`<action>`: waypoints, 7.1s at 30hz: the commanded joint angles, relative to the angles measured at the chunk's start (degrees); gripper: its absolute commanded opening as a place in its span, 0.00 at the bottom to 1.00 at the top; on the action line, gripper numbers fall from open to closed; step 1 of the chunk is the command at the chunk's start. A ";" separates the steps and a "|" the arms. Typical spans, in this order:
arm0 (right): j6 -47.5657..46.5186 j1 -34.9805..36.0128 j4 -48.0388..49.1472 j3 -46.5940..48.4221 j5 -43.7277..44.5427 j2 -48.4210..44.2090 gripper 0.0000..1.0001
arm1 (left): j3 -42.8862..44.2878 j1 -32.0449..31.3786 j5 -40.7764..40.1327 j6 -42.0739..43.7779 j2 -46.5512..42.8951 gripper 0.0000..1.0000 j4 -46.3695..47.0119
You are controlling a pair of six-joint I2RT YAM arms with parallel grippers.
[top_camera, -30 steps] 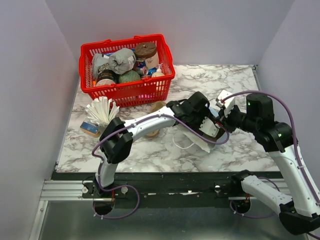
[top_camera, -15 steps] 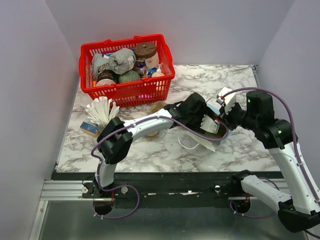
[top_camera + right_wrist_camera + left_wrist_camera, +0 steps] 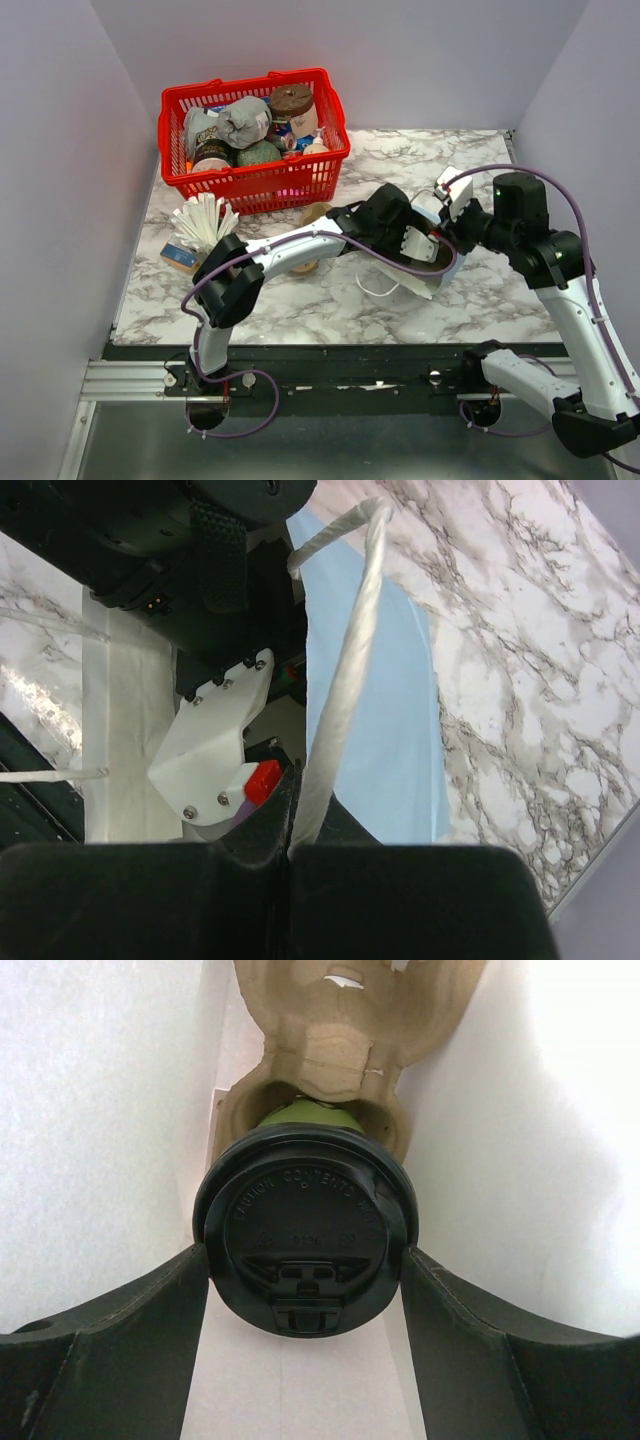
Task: Pack the takeout coffee
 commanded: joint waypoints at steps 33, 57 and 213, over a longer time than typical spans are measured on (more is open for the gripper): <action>4.04 0.53 -5.10 0.53 -4.55 1.77 0.01 | 3.46 2.12 12.75 -10.83 -8.36 0.99 -8.72; 4.66 -0.43 -3.51 1.23 3.72 4.06 0.01 | 0.21 2.20 13.55 -17.34 -12.31 0.99 -2.22; 13.97 -11.95 17.50 27.07 24.21 13.81 0.92 | 41.43 12.50 35.17 -59.08 -1.16 0.49 -15.15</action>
